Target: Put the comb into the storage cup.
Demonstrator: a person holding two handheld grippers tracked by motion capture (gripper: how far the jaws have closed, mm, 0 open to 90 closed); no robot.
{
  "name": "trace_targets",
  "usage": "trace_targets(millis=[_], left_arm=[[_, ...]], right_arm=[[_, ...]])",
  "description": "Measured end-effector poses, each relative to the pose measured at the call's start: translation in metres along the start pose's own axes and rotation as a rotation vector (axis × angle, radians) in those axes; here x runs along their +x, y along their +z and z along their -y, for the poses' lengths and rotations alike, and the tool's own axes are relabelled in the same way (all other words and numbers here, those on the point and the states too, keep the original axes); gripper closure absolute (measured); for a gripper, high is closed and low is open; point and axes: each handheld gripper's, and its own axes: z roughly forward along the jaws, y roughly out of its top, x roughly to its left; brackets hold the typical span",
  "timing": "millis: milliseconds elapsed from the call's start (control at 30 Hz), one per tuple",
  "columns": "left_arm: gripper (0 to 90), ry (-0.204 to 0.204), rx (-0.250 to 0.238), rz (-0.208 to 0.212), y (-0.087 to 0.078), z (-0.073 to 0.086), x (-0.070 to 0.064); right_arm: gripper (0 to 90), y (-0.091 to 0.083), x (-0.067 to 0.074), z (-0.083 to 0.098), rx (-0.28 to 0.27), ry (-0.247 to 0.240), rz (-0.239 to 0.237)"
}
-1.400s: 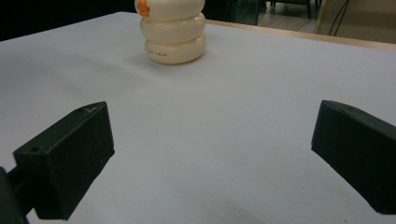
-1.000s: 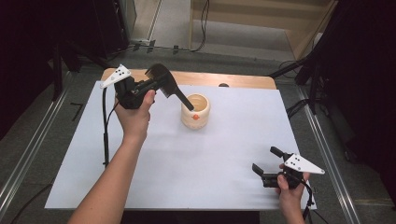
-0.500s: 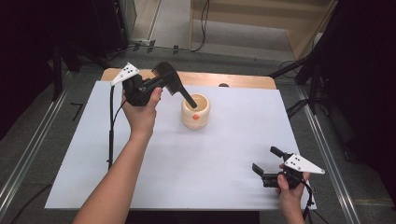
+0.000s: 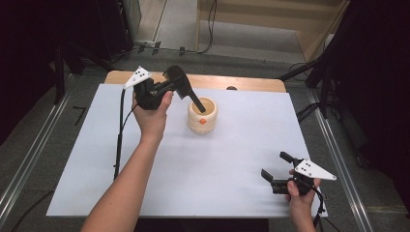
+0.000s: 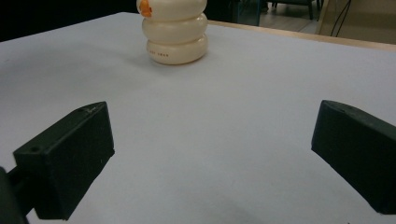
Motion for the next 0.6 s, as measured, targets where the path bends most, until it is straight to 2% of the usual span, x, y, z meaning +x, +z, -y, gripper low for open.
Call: trace_targets(millis=[167,600], left_arm=[[86.6,0.009,0.004,-0.027,0.004,0.004,0.002],[86.6,-0.01,0.004,-0.025,0.012,0.01,0.01]], right_arm=[[0.0,0.0,0.001,0.0,0.003,-0.007,-0.003],[0.0,0.002,0.001,0.0,0.009,-0.015,-0.002]])
